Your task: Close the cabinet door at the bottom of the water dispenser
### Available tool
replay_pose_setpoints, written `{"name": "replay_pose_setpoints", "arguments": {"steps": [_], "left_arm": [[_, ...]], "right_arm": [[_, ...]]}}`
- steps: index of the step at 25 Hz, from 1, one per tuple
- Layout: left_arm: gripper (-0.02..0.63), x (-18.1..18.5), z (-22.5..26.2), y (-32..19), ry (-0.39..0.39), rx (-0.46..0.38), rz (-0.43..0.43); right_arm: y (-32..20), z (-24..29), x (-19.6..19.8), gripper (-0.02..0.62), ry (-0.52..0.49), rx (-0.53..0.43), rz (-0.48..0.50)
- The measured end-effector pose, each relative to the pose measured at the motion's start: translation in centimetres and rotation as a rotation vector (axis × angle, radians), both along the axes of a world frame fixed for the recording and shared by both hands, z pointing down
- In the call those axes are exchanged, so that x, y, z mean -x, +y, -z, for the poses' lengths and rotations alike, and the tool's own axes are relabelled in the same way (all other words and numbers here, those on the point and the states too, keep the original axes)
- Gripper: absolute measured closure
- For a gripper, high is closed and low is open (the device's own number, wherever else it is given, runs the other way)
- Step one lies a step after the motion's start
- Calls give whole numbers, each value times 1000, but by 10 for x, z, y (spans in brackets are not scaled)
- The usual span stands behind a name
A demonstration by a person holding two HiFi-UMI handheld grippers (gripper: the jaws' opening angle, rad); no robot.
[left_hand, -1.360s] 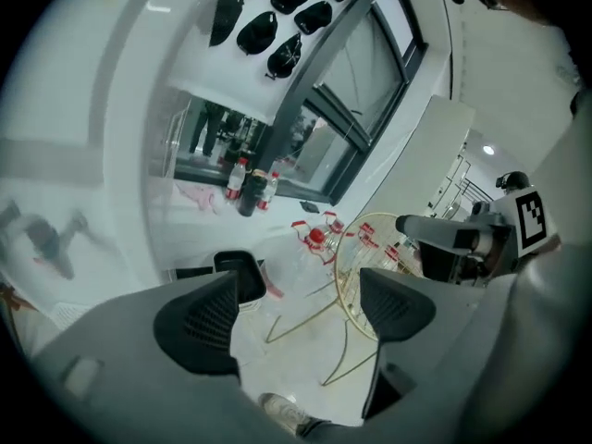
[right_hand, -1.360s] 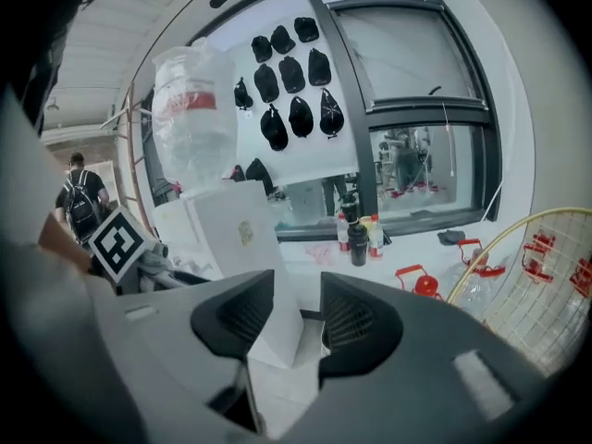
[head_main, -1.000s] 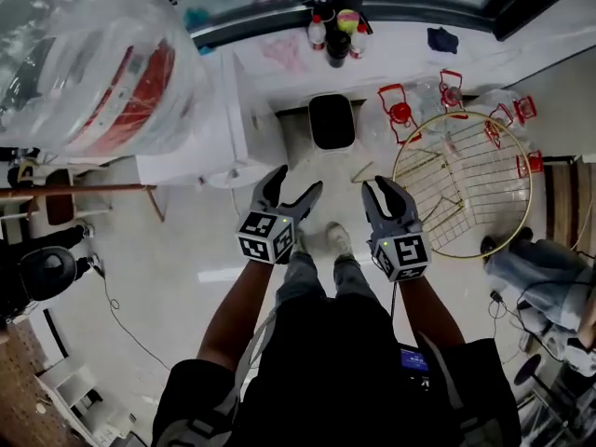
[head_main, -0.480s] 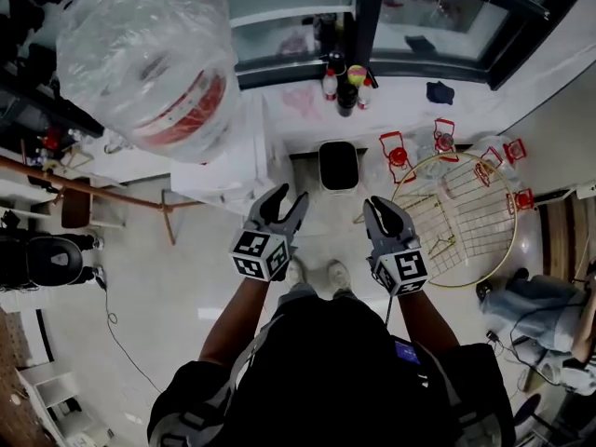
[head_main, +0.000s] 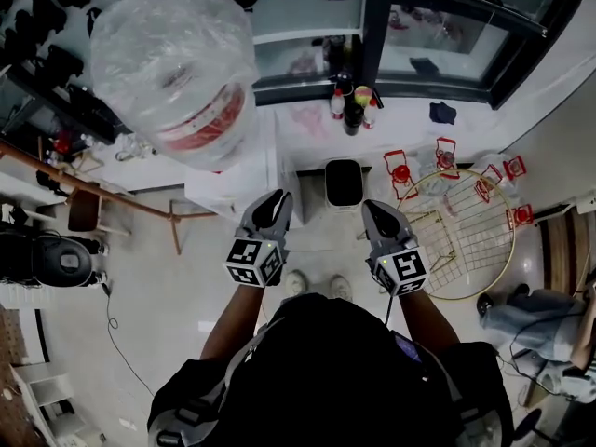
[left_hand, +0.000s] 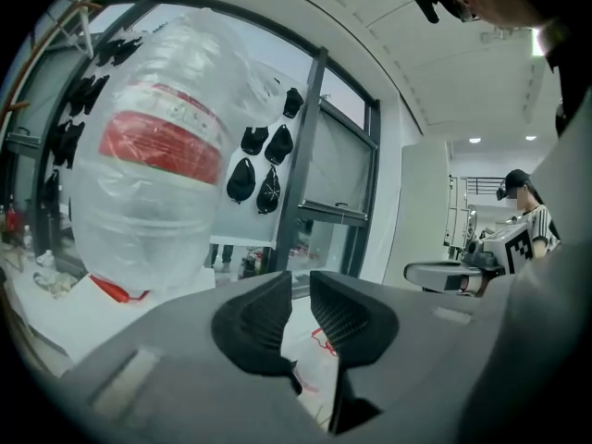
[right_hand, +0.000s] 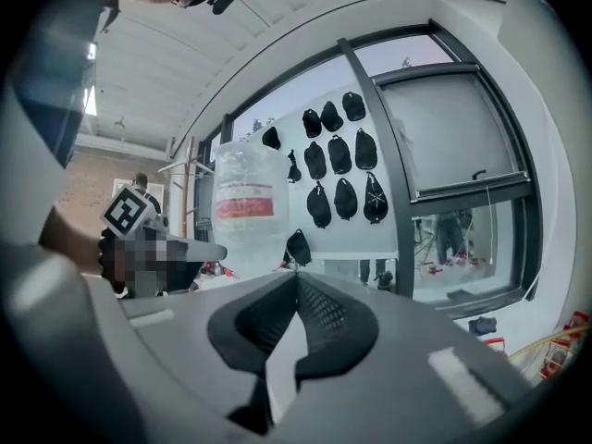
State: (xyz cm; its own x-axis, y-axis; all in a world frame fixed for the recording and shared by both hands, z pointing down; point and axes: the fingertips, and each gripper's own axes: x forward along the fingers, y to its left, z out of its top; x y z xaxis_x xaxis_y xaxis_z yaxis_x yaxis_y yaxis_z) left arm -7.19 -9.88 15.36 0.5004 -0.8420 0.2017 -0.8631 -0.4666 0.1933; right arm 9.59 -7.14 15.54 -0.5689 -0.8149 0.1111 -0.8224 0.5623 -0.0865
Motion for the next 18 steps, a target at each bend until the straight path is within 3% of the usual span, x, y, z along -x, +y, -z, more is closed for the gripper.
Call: {"name": "replay_pose_setpoints", "arguments": {"steps": [7, 18], "left_arm": [[600, 17, 20, -5, 2, -41, 31], [600, 11, 31, -3, 20, -55, 14]], "right_arm": [[-11, 14, 8, 591, 18, -34, 32], [-17, 29, 14, 591, 16, -57, 53]]}}
